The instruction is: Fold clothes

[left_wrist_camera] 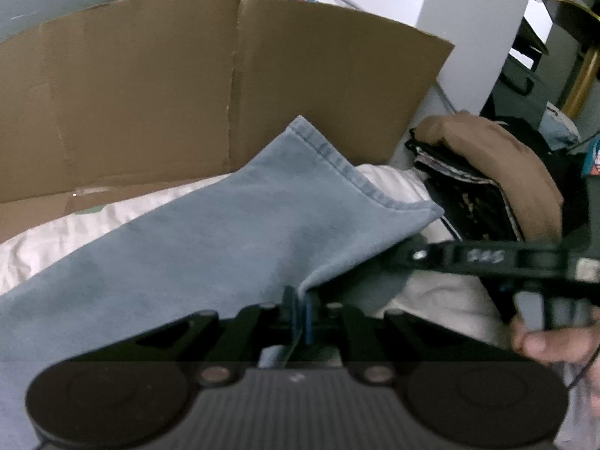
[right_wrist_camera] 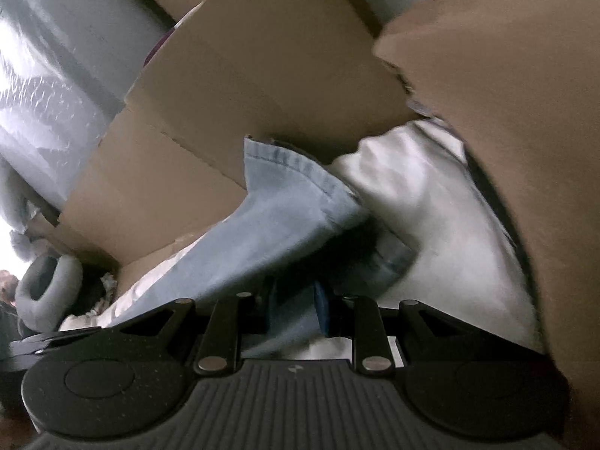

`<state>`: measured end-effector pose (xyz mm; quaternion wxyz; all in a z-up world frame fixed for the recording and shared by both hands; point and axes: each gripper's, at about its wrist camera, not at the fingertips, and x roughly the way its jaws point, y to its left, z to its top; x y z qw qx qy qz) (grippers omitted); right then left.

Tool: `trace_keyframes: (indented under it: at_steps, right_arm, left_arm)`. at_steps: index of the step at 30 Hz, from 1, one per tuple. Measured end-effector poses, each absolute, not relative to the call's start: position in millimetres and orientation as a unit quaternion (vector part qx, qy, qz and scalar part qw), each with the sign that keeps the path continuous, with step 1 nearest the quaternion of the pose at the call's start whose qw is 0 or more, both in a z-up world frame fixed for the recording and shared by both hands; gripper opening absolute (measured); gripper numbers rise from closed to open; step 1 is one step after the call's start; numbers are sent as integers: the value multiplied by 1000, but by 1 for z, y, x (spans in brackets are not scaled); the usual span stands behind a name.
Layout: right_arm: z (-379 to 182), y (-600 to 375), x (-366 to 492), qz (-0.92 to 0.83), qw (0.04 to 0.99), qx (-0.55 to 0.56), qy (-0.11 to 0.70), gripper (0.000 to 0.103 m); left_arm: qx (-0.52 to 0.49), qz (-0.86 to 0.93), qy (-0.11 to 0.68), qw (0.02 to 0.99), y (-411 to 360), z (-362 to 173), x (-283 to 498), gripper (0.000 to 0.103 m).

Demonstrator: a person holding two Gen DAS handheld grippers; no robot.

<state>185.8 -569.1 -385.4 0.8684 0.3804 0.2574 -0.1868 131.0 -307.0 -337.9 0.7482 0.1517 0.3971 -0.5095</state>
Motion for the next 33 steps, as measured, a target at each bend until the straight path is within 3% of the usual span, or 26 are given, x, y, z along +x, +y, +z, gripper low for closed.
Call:
trace_keyframes:
  at_steps: [8, 22, 24, 29, 33]
  right_arm:
    - [-399, -539, 204, -165, 872, 332, 319, 25]
    - [-401, -544, 181, -172, 862, 350, 324, 24]
    - [-400, -543, 182, -173, 861, 352, 324, 24]
    - [-396, -541, 171, -173, 859, 363, 318, 24]
    - [-390, -534, 163, -169, 859, 367, 315, 23]
  left_arm:
    - [163, -518, 398, 739, -310, -341, 124, 5]
    - [215, -503, 405, 732, -318, -379, 90, 10]
    - [217, -504, 406, 730, -317, -377, 90, 17]
    - [245, -515, 398, 719, -298, -363, 84, 75]
    - [272, -512, 389, 716, -273, -354, 78, 75]
